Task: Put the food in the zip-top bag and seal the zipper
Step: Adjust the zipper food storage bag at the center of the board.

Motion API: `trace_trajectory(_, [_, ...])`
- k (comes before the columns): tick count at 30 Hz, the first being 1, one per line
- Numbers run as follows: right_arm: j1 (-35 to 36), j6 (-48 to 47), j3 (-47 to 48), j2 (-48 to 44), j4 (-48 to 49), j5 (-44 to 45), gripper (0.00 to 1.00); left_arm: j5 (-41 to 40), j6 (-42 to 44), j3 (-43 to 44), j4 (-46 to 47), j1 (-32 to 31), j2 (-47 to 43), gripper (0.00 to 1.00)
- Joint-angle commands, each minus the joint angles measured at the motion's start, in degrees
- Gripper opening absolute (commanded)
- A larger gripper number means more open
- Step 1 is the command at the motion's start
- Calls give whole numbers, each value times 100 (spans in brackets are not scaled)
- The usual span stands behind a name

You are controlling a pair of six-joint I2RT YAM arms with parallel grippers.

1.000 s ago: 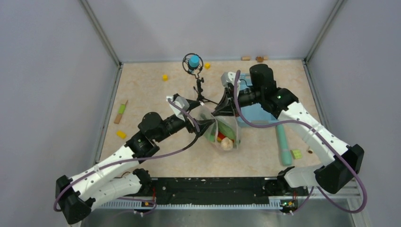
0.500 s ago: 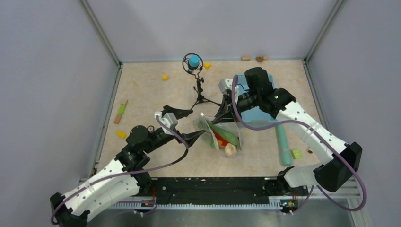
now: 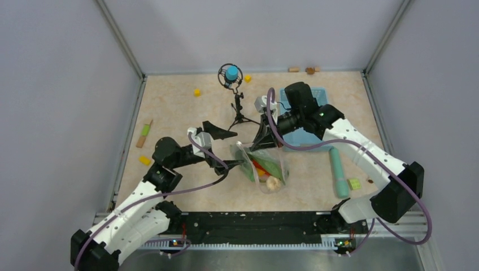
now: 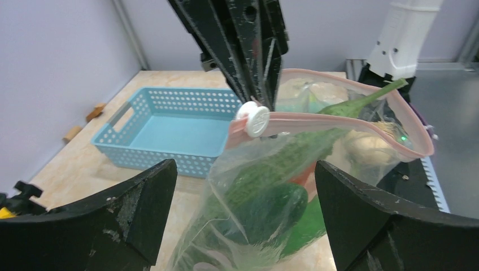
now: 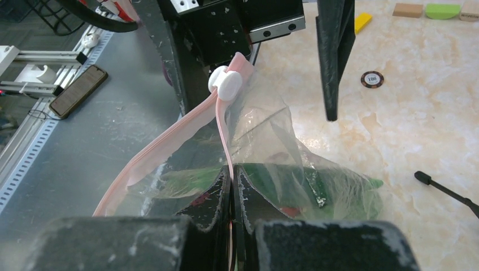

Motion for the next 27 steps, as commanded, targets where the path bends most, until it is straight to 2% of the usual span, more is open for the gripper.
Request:
trace_trajectory(1, [101, -38, 193, 12, 100, -134, 0, 1153, 41, 294, 390, 85, 234, 97])
trace_trajectory(4, [136, -40, 210, 0, 97, -115, 0, 1324, -28, 429, 341, 88, 420, 95])
trace_trajectory(10, [169, 8, 198, 4, 104, 7, 0, 1641, -357, 580, 512, 86, 683, 75])
trace_trajectory(11, [175, 48, 208, 22, 99, 61, 0, 1681, -374, 604, 516, 83, 708, 68])
trace_trajectory(14, [177, 116, 242, 39, 103, 150, 0, 1710, -392, 672, 425, 84, 794, 32])
trace_trajectory(17, [177, 219, 247, -18, 105, 394, 0, 1680, -277, 734, 82, 86, 743, 0])
trace_trajectory(19, [177, 368, 268, -98, 106, 850, 1, 1544, -183, 766, -182, 86, 644, 0])
trace_trajectory(20, [176, 439, 286, -155, 118, 1089, 8, 1473, -162, 768, -273, 87, 587, 0])
trace_trajectory(23, [176, 608, 326, -439, 119, 1893, 17, 1137, -124, 710, -514, 88, 369, 0])
trace_trajectory(27, [178, 816, 44, -1024, 495, 2601, 49, 740, -187, 583, -641, 88, 137, 0])
